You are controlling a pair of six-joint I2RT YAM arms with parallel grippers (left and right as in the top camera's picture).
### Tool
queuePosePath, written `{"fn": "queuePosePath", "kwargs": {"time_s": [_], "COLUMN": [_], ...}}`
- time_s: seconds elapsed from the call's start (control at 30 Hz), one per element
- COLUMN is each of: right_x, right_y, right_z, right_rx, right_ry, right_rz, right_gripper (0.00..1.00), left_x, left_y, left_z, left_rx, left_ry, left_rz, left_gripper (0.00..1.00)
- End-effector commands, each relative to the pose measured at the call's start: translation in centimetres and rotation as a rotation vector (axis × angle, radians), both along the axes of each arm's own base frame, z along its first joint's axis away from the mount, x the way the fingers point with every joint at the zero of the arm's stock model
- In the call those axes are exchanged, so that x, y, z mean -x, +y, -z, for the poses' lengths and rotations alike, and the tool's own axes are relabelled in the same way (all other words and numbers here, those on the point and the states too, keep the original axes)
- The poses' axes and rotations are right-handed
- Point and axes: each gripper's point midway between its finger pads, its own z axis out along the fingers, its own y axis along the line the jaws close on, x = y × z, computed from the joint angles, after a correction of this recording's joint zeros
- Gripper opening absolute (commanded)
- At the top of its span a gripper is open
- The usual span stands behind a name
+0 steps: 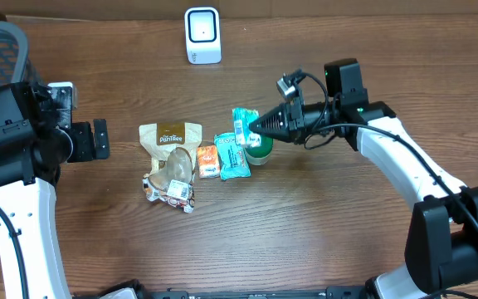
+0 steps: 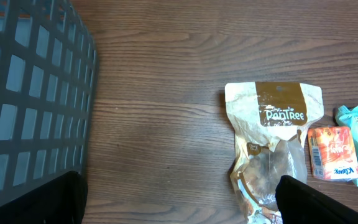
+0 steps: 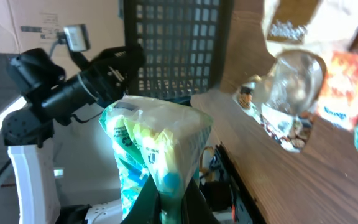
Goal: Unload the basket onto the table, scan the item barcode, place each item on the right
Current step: 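Lift the Kleenex pack and carry it toward the white scanner, then hold the Kleenex pack in front of the scanner window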
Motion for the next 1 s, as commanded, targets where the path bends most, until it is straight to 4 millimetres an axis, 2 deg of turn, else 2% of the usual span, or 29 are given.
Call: {"fn": "queuePosePath", "kwargs": {"time_s": [0.0,0.17,0.23,0.37,0.43,0.57,0.7,0.83,0.97], "right_x": [-0.9,-1.6,-2.3,-4.0,-4.4,-4.8,-5.9,-7.3,-9.8], "right_y": [0.4,0.5,0.3,-0.9,-1.6,-2.7,-4.9,-5.8,-6.1], "right_z": [-4.4,-5.8,-4.9,-1.2,0.0,0.1,-1.7,-4.9,-7.5], "right_rx": [-0.042,-0.038,0.013,0.212,0.282,0.399,0.617,0.751,0.873], "right_ry": [-0.123,-0.145,-0.125,-0.110,-0.112,-0.142,-0.214,-0.311,-0.443], "right_rz": [-0.014,0.001,0.051,0.187,0.219,0.249,0.312,0.366,0.429], "right_gripper": [0.04,0.04,0.04,0.04,0.04,0.04,0.04,0.04,0.04], "left_x": [-0.1,-0.1,-0.1,-0.1,-0.1,-0.1,-0.1,-0.1,-0.1], "left_y": [0.1,0.1,0.1,0.1,0.1,0.1,0.1,0.1,0.1], "left_z": [-0.4,-0.4,-0.4,-0.4,-0.4,-0.4,-0.4,-0.4,-0.4], "left_rx": [0.002,0.002,0.002,0.002,0.002,0.002,0.002,0.002,0.002], "left_ry": [-0.011,-0.011,-0.011,-0.011,-0.011,-0.011,-0.011,-0.011,-0.011], "left_rz": [-0.014,-0.014,-0.014,-0.014,-0.014,-0.014,-0.014,-0.014,-0.014], "left_gripper": [1.00,1.00,0.99,1.00,1.00,0.99,1.00,1.00,1.00]}}
